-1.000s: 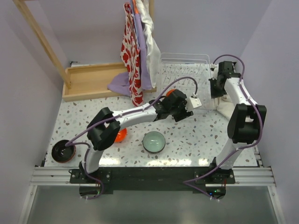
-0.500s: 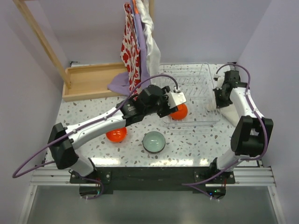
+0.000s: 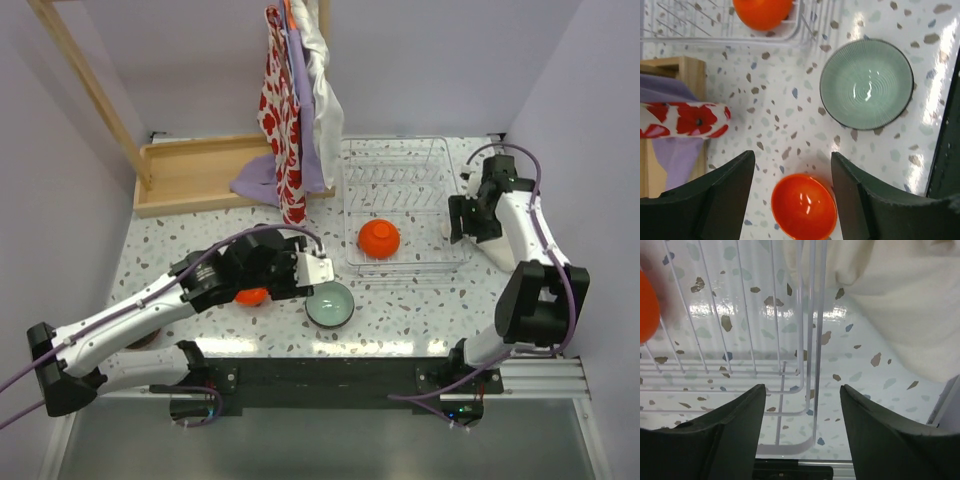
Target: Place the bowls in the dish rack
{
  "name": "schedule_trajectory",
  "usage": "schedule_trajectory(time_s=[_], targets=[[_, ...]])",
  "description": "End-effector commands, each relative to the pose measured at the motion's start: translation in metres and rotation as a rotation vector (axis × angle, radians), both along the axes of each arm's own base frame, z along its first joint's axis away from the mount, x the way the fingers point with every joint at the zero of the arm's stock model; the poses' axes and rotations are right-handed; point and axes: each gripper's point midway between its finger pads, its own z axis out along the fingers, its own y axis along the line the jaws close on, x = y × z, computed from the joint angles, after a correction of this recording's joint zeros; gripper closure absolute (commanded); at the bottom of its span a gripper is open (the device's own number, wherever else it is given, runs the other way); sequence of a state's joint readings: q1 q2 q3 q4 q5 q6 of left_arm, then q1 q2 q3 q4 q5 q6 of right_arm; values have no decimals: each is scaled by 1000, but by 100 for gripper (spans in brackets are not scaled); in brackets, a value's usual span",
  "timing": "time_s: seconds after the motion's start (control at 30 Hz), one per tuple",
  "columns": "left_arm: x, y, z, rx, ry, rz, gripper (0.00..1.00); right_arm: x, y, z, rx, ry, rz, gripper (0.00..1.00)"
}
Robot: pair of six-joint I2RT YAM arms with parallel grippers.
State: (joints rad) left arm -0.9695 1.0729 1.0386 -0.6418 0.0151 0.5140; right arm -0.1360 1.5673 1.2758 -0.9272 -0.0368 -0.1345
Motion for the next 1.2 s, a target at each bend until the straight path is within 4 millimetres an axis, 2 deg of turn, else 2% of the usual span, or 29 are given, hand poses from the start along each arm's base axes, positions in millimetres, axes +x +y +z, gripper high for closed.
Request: schedule_trajectory(time_s=[0.0, 0.17, 0.23, 0.33, 0.43, 0.5, 0.63, 0.77, 0.93, 1.03, 1.07, 1.13, 1.17], targets=[[-26, 45, -42, 193, 109, 1, 34, -15, -3, 68, -54, -166, -11, 29], [-35, 60, -61, 244, 141, 3, 34, -30, -8, 113, -107, -302, -14, 22], [-38, 63, -77, 282, 188, 21, 37, -35, -2, 131, -83, -347, -15, 21], [-37, 70, -104, 360, 277, 128, 42, -44, 0, 143, -79, -355, -21, 21], [-25, 59, -108, 297, 288, 189, 42, -48, 0, 153, -79, -369, -30, 21], [-16, 58, -113, 281, 267, 225, 42, -52, 1, 155, -76, -360, -31, 22], [2, 78, -131, 344, 263, 332, 42, -53, 2, 152, -73, -354, -32, 22], [4, 88, -146, 362, 326, 388, 45, -51, 2, 148, -67, -349, -44, 23], [9, 87, -159, 377, 335, 397, 49, -47, 1, 146, -69, -344, -39, 23], [8, 87, -163, 386, 345, 390, 55, -46, 1, 149, -70, -350, -36, 23], [7, 85, -164, 383, 350, 381, 64, -46, 1, 150, -71, -351, -36, 24], [5, 85, -164, 383, 355, 370, 74, -46, 1, 152, -73, -360, -35, 24], [3, 86, -163, 387, 361, 363, 88, -47, 1, 153, -73, -362, -34, 24]])
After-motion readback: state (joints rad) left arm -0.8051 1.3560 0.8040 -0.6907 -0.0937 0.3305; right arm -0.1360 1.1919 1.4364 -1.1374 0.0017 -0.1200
